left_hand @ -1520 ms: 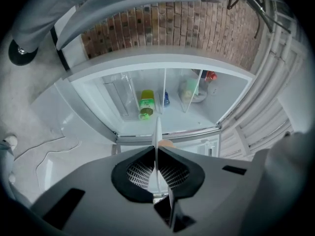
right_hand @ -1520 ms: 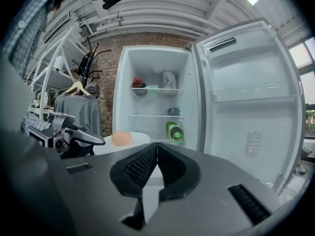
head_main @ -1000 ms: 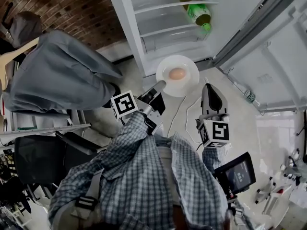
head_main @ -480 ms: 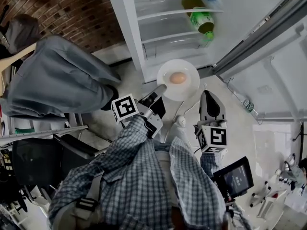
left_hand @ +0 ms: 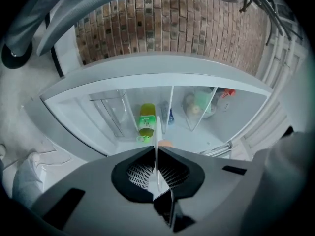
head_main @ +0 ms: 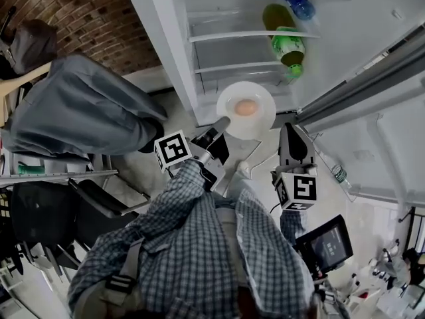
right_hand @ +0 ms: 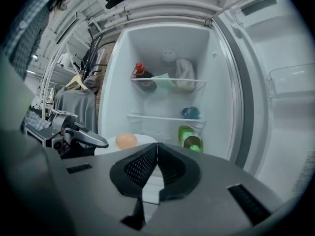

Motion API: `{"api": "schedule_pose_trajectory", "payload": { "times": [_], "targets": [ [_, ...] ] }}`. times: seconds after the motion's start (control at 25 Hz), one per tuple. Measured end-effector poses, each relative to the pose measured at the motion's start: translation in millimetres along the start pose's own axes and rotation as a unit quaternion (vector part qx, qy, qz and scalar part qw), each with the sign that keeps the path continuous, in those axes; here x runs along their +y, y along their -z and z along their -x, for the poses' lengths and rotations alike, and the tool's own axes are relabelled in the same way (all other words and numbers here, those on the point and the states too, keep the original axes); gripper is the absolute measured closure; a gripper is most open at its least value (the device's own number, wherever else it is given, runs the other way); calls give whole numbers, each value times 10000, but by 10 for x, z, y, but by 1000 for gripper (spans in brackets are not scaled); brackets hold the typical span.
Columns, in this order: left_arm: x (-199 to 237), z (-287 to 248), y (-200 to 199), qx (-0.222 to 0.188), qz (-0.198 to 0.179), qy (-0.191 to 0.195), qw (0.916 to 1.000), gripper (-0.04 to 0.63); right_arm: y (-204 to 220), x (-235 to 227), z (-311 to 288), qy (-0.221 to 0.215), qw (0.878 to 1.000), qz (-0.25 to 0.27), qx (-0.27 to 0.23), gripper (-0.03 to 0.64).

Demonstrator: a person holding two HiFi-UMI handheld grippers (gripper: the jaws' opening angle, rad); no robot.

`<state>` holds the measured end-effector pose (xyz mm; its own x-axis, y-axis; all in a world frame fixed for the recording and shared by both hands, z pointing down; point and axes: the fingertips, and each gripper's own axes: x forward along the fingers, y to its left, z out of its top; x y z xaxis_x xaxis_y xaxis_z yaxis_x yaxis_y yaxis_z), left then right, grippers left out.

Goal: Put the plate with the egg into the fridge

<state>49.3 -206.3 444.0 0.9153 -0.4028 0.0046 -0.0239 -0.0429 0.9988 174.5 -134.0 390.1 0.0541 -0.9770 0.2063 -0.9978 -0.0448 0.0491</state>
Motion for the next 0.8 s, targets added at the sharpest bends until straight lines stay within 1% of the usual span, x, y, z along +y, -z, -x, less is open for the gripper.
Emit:
{"api": "schedule_pose_trajectory", "payload": {
  "times": [0.12, 0.32, 0.48, 0.6, 0.72, 0.8],
  "targets": [
    [-21, -141, -36, -178, 65, 26, 9998, 577, -48, -101, -164, -206, 9998, 57, -12, 609],
    [25, -309, -97, -416, -18, -148, 9990, 577, -106, -245, -417, -531, 9984, 163, -57, 610],
    [-91, -464, -144, -733, 78, 44, 9973, 577, -121, -394, -567, -771, 9967, 235, -22, 609],
    [-135, -545, -200, -873, 30, -11, 9962, 577, -222, -462, -692, -868, 9957, 271, -153, 609],
    [-172, -604, -243, -983, -45, -119, 9951, 577, -220, -532, -785, -943, 9950, 317, -124, 609],
    [-218, -655, -270, -1074, -62, -109, 9941, 577, -229, -578, -846, -973, 9944, 394, -121, 609]
  ]
}}
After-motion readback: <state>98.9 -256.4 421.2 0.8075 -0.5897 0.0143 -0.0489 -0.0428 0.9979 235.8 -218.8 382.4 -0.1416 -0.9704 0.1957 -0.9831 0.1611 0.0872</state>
